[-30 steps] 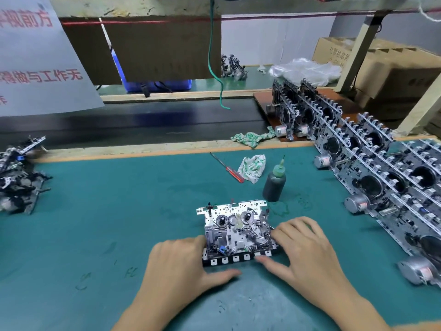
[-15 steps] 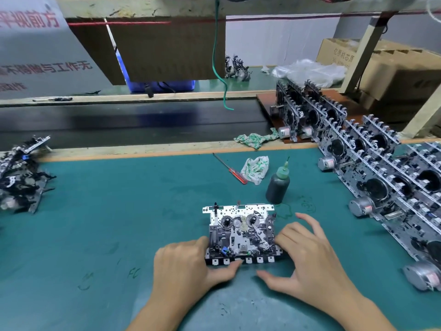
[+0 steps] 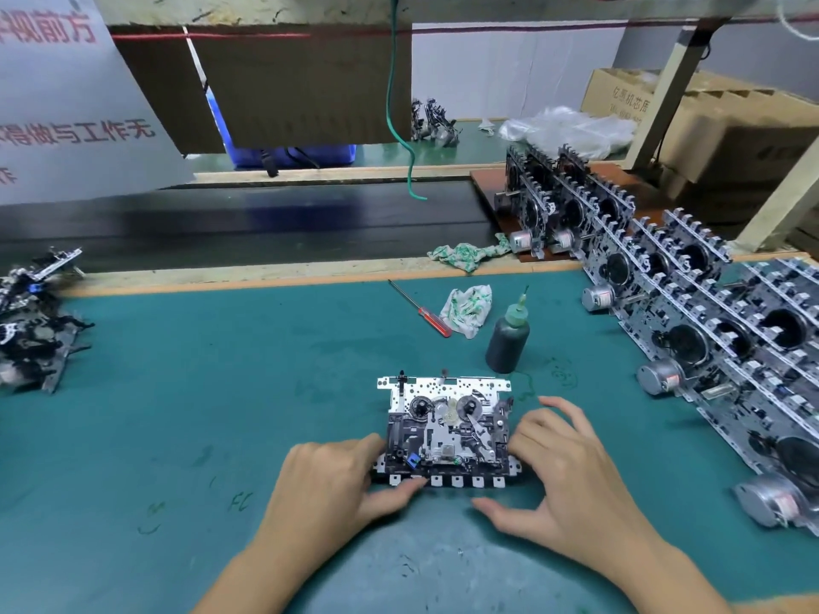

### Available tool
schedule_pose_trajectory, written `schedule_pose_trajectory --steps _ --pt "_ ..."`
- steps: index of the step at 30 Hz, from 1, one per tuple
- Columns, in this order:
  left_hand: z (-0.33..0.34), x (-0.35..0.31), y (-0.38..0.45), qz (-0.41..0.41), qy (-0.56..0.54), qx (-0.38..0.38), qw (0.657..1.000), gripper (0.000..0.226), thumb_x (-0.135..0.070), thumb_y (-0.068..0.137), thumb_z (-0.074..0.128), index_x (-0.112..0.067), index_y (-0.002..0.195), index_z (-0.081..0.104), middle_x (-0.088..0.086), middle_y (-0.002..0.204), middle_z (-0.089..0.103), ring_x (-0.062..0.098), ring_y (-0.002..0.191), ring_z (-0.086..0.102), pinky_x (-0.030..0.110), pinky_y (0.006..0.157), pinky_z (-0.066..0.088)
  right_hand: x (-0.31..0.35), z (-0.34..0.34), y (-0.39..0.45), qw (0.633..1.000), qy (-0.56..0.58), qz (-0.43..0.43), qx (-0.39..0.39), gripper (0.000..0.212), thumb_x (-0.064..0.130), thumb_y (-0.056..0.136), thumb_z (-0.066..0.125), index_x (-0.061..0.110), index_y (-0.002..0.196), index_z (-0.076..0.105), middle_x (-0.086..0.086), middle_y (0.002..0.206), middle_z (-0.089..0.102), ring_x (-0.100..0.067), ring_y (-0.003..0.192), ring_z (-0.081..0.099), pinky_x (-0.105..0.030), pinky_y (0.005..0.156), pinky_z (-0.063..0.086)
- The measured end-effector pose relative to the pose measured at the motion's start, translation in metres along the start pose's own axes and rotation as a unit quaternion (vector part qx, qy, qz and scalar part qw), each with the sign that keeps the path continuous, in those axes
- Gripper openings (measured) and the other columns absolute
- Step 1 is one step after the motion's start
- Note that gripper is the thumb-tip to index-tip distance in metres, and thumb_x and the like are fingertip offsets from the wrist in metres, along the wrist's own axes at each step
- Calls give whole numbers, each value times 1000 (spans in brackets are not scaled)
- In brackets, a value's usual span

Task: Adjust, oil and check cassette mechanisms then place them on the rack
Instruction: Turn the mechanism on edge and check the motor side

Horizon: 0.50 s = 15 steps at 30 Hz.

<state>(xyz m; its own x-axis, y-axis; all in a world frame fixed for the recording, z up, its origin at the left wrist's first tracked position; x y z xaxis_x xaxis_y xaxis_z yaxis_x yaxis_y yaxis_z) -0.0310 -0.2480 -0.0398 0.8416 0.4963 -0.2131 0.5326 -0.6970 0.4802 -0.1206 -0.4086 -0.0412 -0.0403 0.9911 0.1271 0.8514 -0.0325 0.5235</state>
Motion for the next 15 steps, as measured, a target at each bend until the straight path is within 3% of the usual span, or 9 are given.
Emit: schedule_pose_trajectory --steps 4,8,15 --pt "-1 -1 0 -22 -8 9 1000 62 -80 60 50 -20 50 39 -5 36 40 14 31 42 18 32 30 1 -2 -1 999 -34 -3 -23 49 58 78 54 14 58 57 7 59 52 -17 63 54 -36 91 36" --pt "-3 -1 3 -80 3 -37 996 55 -69 58 54 -17 44 41 -1 33 38 20 28 42 17 34 28 3 -2 0 999 -28 6 -28 49 57 79 53 14 56 55 6 58 49 -18 61 51 -33 89 37" --pt "3 -3 1 -23 -29 22 999 73 -86 54 49 -14 45 41 -6 34 38 13 30 39 20 31 33 1 -1 -4 998 -50 8 -33 48 58 76 54 13 59 54 6 60 50 -18 63 53 -36 90 36"
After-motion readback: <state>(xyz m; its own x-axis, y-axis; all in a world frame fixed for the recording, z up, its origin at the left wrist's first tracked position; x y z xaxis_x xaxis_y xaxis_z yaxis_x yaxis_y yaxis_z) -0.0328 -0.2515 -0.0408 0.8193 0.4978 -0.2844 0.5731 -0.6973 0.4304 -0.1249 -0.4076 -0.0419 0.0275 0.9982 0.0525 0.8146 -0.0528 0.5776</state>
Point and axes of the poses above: each hand's wrist, its own y-axis towards the middle knuckle, its own z-axis out of the palm, x = y × z, the point moved 8 cm from there along y, towards the middle knuckle
